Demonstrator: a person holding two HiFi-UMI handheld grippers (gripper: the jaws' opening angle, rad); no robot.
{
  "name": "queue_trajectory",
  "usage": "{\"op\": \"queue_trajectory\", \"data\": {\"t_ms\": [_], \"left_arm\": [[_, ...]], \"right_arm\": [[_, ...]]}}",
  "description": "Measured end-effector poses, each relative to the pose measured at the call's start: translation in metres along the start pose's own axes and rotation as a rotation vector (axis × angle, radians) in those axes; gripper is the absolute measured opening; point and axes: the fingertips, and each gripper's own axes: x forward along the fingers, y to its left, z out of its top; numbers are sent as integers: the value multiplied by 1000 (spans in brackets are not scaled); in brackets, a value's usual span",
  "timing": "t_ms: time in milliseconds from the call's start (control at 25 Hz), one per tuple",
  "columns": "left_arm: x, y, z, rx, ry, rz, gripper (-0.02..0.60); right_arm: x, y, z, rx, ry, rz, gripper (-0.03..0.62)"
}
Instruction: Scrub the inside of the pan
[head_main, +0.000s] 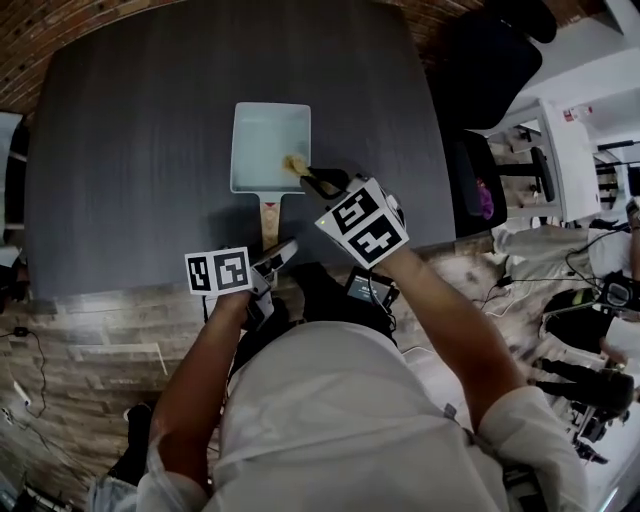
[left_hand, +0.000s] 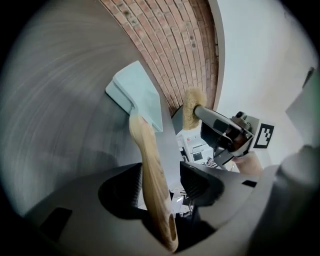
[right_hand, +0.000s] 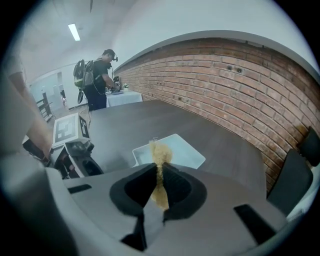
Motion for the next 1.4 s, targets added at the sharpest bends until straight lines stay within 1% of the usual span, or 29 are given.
{"op": "queue_trajectory", "data": {"t_ms": [120, 360, 520, 680, 720, 760, 880, 920, 1000, 1120, 1280, 1400], "left_arm": [[-14, 1, -2, 32, -19, -8, 236], [-55, 1, 3, 55, -145, -34, 241], [-83, -13, 11, 97, -222, -62, 239], [-111, -34, 15, 156, -287, -107, 235], [-118, -42, 16, 174, -302, -126, 226], [-126, -52, 17, 195, -318, -148, 193], [-151, -84, 19, 257, -371, -225, 52], [-160, -94, 18, 276, -386, -244, 32], [-174, -111, 15, 316, -409, -261, 21], [-187, -132, 9, 361, -443, -263, 15], [-193, -154, -5, 395, -484, -253, 15], [-190, -169, -14, 407, -507, -253, 15]], "right_arm": [[-4, 0, -7, 38, 2, -7, 41], [-15, -3, -22, 105, 0, -38, 41], [-30, -3, -28, 170, -25, -57, 43], [-51, 7, -28, 235, -74, -64, 42], [-57, 10, -27, 252, -91, -66, 43], [-63, 12, -25, 273, -113, -66, 43], [-87, 20, -17, 339, -193, -56, 43], [-95, 22, -15, 356, -221, -51, 43], [-112, 26, -11, 387, -277, -37, 43], [-138, 30, -10, 445, -357, -1, 43], [-166, 38, -19, 508, -402, 48, 42], [-185, 40, -26, 539, -435, 63, 41]]}}
